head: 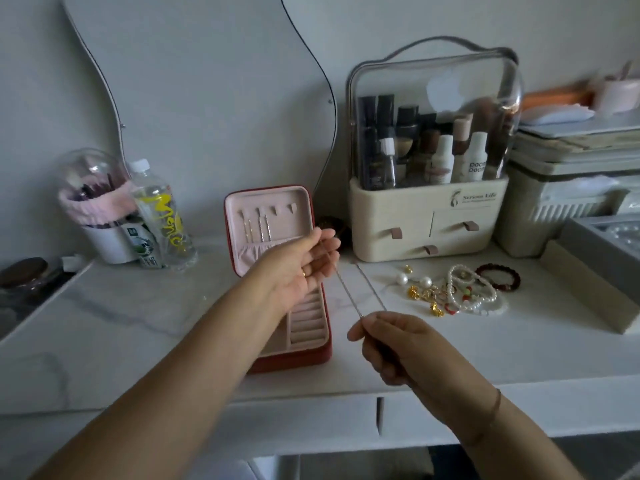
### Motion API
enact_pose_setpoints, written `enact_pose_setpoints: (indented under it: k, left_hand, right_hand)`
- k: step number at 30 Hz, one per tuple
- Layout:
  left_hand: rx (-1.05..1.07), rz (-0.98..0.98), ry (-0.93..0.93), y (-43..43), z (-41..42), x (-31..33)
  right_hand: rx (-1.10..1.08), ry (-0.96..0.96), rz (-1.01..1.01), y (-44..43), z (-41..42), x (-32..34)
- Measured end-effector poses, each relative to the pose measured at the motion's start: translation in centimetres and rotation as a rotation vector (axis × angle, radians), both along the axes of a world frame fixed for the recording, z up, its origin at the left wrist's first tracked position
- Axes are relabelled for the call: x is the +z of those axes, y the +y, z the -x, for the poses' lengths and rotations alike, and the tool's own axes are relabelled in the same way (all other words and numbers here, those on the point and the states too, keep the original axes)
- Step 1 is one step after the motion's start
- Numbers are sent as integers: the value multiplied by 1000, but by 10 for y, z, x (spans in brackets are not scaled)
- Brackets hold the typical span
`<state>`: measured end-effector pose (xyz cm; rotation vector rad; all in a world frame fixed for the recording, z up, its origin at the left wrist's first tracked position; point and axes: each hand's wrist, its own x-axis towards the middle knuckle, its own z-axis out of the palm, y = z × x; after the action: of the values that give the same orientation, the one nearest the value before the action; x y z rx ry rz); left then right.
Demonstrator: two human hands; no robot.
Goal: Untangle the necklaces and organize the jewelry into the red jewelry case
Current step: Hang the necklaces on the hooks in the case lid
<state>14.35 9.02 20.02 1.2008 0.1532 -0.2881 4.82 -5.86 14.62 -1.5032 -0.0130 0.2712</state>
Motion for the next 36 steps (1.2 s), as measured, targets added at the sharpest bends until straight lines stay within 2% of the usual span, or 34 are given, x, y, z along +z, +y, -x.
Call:
enact_pose_setpoints:
  k: [8,13,15,18,26,36]
  left_hand:
    - [176,-104,-275,43,-53,44]
    - [104,-268,-432,58,-55,37]
    - [64,-352,-480,61,-53,30]
    - [40,-419,-501,65,-52,21]
    - [55,-398,-520,72,-53,19]
    - [72,-376,-493,75,-53,13]
  right_hand:
    - [42,-187,311,55,-82,31]
    - [37,-310,479,72,-113,35]
    - [-37,-403,413,74,-124,41]
    - [-105,-481,164,79,-134,51]
    - [-83,-532,-126,91,-146,50]
    - [-59,-551,-140,96,-147,53]
